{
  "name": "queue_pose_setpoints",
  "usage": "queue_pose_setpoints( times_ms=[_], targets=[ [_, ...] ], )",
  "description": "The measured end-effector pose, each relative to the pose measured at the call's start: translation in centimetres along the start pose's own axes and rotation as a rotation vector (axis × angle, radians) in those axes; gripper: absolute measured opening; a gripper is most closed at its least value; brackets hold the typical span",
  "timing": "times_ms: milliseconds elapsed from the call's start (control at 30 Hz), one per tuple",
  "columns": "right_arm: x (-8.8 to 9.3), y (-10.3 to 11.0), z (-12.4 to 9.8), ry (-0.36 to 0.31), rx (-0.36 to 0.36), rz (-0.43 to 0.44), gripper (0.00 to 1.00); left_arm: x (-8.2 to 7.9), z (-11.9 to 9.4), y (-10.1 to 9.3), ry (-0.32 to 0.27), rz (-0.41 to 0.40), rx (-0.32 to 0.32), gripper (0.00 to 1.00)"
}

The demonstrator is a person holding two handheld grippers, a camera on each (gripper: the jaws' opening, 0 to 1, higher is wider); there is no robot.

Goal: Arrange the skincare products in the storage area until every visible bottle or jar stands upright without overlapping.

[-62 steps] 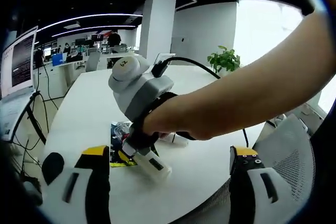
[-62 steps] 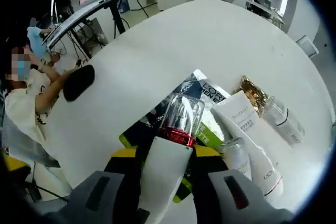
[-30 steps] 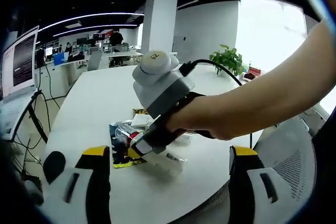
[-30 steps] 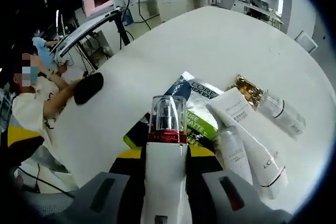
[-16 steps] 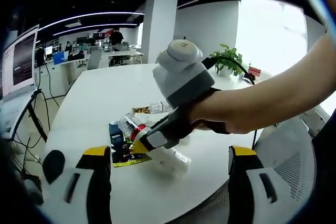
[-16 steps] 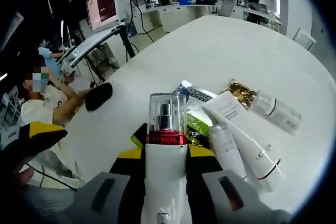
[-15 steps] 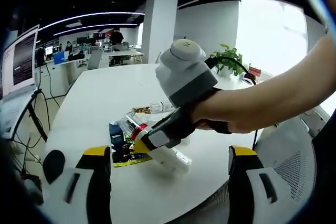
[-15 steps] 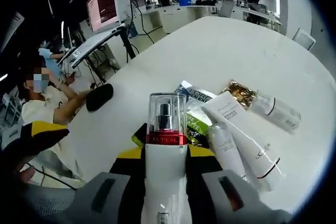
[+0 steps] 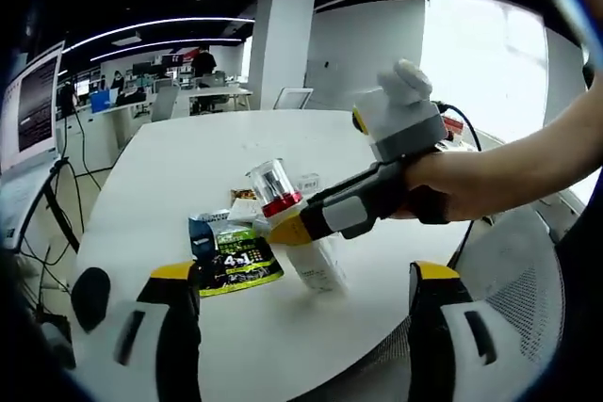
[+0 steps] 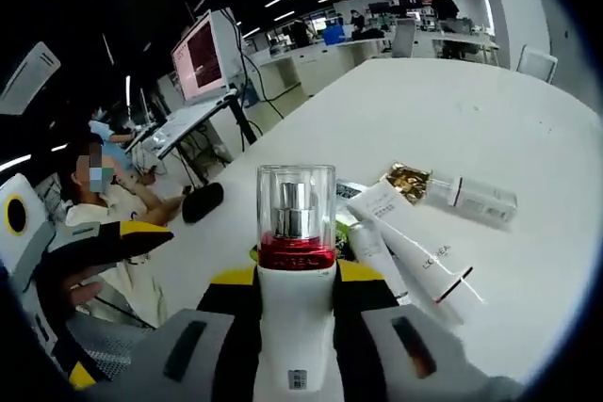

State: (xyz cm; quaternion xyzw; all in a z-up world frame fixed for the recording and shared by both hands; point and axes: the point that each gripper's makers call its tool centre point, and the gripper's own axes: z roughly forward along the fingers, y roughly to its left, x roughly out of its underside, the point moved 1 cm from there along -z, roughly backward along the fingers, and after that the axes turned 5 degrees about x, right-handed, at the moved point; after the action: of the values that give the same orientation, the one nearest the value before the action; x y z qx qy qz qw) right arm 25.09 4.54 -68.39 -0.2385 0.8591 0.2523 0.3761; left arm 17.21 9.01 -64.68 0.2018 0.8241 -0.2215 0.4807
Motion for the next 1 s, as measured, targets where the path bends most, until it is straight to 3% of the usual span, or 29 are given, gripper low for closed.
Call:
queue_pose_setpoints(
  times_ms=[233, 467, 533, 767, 867, 1000],
  targets=[
    [-0.4, -0.8, -1.9, -0.063, -0.028, 0.022, 0.27, -0.2, -0.1, 0.1, -0.008, -0.011, 0.007, 0.84],
    [-0.4, -0.6, -4.4, -0.097, -0.126, -0.062, 0.27, -1.0, 0.3, -1.8, -0.01, -0.049, 0.126, 0.84],
    [-0.2, -0.7, -5.0, -0.104, -0.138, -0.072, 0.27, -1.1, 0.3, -1.8, -0.01, -0.056, 0.124, 0.84],
    [-0.3, -0.8, -7.1, -0.145, -0.133, -0.093, 0.27, -4.9, 0.7, -3.0, -0.1, -0.174, 0.146, 0.78],
    [-0.9, -0.5, -8.4, -0.174, -0.098, -0.136, 0.27, -7.1, 2.0, -3.8, -0.146, -0.247, 0.16, 0.73],
    [-1.7, -0.6, -9.3, -0.219, -0.058, -0.156, 0.27, -8.7, 3.9, -4.5, -0.161, -0.263, 0.161, 0.67]
  ],
)
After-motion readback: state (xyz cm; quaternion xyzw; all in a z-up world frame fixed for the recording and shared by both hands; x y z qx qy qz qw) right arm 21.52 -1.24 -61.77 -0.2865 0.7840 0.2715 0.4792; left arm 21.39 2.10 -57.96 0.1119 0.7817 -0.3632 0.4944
